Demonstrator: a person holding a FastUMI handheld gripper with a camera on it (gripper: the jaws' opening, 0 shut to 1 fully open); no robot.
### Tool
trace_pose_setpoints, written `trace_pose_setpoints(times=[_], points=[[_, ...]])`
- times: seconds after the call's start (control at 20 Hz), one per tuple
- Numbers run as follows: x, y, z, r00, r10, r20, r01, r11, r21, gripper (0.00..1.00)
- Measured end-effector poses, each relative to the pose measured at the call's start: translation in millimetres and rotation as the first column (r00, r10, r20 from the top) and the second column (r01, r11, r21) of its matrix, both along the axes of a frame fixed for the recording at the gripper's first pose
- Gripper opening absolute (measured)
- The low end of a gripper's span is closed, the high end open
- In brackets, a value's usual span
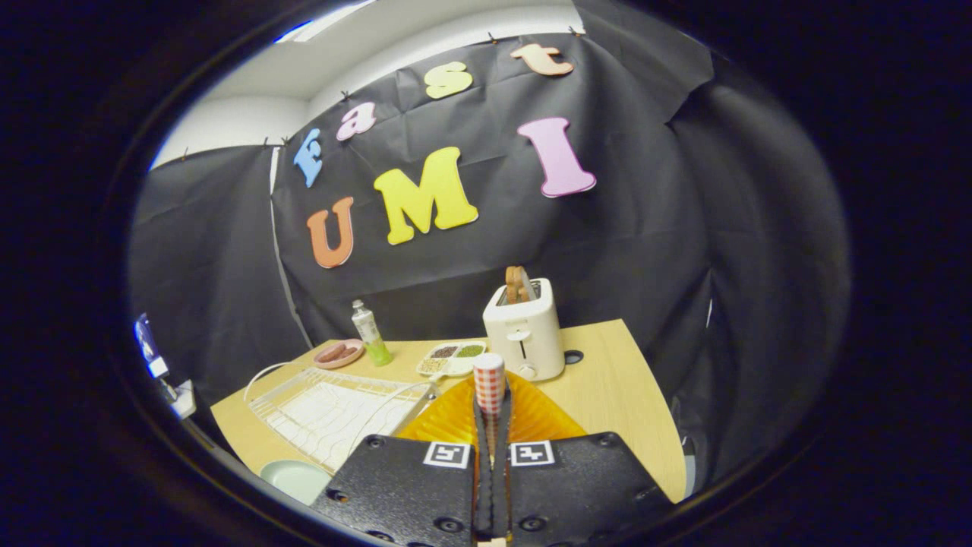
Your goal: Take the plate from the dish rack, then take the spoon from the basket and place it into the plate.
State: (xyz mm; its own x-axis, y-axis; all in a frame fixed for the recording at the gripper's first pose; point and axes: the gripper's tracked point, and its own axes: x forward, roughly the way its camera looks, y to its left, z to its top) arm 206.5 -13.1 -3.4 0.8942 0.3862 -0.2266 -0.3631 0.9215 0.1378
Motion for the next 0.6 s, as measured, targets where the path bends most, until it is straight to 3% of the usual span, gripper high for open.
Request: trace_pose_setpoints(times=[0.3, 0.6], points=[[-41.4, 6.4, 43.2, 0.982, -0.127, 0.138, 0.131, 0.991, -0.019, 0.06], [-114.7, 54.1, 59.5, 0.974, -0.140, 0.177, 0.137, 0.990, 0.027, 0.06]])
